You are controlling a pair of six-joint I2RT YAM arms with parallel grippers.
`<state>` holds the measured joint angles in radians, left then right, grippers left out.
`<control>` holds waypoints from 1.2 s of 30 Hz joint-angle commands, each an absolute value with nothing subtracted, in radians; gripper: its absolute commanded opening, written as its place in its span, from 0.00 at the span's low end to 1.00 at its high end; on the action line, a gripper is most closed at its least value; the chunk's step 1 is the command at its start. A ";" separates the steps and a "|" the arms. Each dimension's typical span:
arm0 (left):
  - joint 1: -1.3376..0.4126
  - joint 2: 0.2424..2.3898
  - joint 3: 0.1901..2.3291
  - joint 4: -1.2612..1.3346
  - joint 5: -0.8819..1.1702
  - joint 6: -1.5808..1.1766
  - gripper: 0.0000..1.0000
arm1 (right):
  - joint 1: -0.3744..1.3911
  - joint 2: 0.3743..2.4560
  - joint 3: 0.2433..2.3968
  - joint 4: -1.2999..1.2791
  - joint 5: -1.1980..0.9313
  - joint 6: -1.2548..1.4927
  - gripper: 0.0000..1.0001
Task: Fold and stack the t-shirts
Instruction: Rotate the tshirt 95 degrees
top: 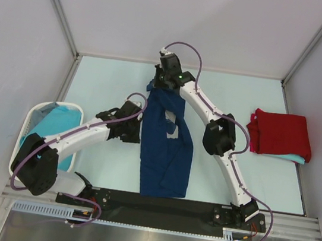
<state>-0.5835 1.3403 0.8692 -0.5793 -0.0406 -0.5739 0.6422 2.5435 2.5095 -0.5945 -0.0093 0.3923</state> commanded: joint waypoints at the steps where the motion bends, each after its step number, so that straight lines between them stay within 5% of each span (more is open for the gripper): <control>1: -0.594 1.302 0.857 -0.569 -0.028 -0.548 0.24 | 0.646 2.559 2.559 -0.509 -0.094 0.413 0.00; 22: -0.594 1.316 0.871 -0.566 -0.034 -0.551 0.25 | 0.661 2.367 2.392 -0.308 -0.020 0.380 0.00; 36: -0.594 1.359 0.877 -0.566 -0.035 -0.555 0.25 | 0.638 2.513 2.484 -0.400 -0.028 0.376 0.00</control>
<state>-0.5854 1.3510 0.8581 -0.5816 -0.0406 -0.5663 0.6483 2.4760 2.4592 -0.4141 -0.0277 0.3840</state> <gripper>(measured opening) 0.245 0.011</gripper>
